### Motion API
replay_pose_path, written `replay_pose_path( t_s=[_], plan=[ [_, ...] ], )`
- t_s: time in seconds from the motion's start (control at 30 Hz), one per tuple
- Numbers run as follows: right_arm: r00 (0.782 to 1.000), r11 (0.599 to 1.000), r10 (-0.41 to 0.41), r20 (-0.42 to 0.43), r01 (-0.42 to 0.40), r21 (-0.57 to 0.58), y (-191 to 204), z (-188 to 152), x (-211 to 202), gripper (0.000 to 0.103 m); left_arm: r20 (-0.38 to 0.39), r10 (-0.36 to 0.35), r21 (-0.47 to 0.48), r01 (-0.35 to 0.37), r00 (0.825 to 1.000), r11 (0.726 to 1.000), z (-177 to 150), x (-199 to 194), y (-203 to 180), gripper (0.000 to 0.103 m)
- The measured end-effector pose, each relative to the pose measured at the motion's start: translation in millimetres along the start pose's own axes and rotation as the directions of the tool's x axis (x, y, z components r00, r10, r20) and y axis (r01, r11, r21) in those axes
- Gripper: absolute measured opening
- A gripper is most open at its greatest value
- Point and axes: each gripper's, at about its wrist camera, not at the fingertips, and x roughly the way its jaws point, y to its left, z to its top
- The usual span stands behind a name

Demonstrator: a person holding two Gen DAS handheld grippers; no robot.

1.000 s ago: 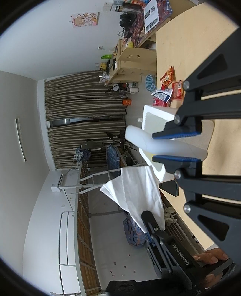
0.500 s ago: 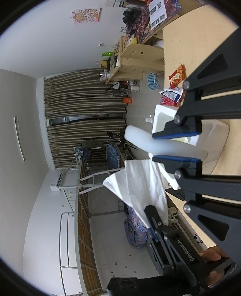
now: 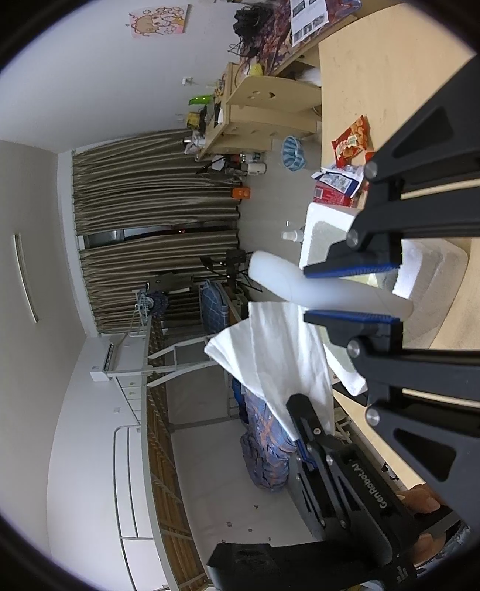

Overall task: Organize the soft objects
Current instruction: 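Carry the cloth with the left tool while the right tool carries the tube to the foam box, then open the left tool to drop the white cloth into the foam box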

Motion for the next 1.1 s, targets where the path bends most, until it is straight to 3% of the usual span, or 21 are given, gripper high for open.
replay_pose_path(
  t_s=[0.87, 0.93, 0.97, 1.0, 1.03, 1.07, 1.1],
  plan=[
    [0.999, 0.999, -0.026, -0.042, 0.027, 0.034, -16, -1, 22, 0.02, -0.167, -0.088, 0.004, 0.09, 0.982, 0.996, -14, 93, 4, 0.009],
    [0.999, 0.999, -0.026, -0.043, 0.028, 0.037, -17, 0, 23, 0.02, -0.177, -0.092, 0.001, 0.094, 0.98, 0.996, -16, 95, 4, 0.015],
    [0.999, 0.999, -0.027, -0.044, 0.029, 0.037, -16, -1, 24, 0.02, -0.18, -0.083, 0.004, 0.085, 0.98, 0.996, -16, 97, 4, 0.027],
    [0.999, 0.999, -0.027, -0.045, 0.029, 0.038, -17, -1, 24, 0.02, -0.18, -0.073, 0.006, 0.075, 0.981, 0.997, -17, 97, 5, 0.048],
    [0.999, 0.999, -0.028, -0.046, 0.03, 0.038, -17, -1, 25, 0.02, -0.18, -0.065, 0.007, 0.067, 0.982, 0.998, -17, 98, 5, 0.06],
    [0.999, 0.999, -0.028, -0.046, 0.03, 0.038, -16, 0, 24, 0.02, -0.178, -0.061, 0.004, 0.063, 0.982, 0.998, -17, 98, 6, 0.078],
    [0.999, 0.999, -0.028, -0.045, 0.03, 0.039, -16, 0, 24, 0.02, -0.172, -0.058, 0.002, 0.059, 0.983, 0.998, -17, 97, 8, 0.088]
  ],
)
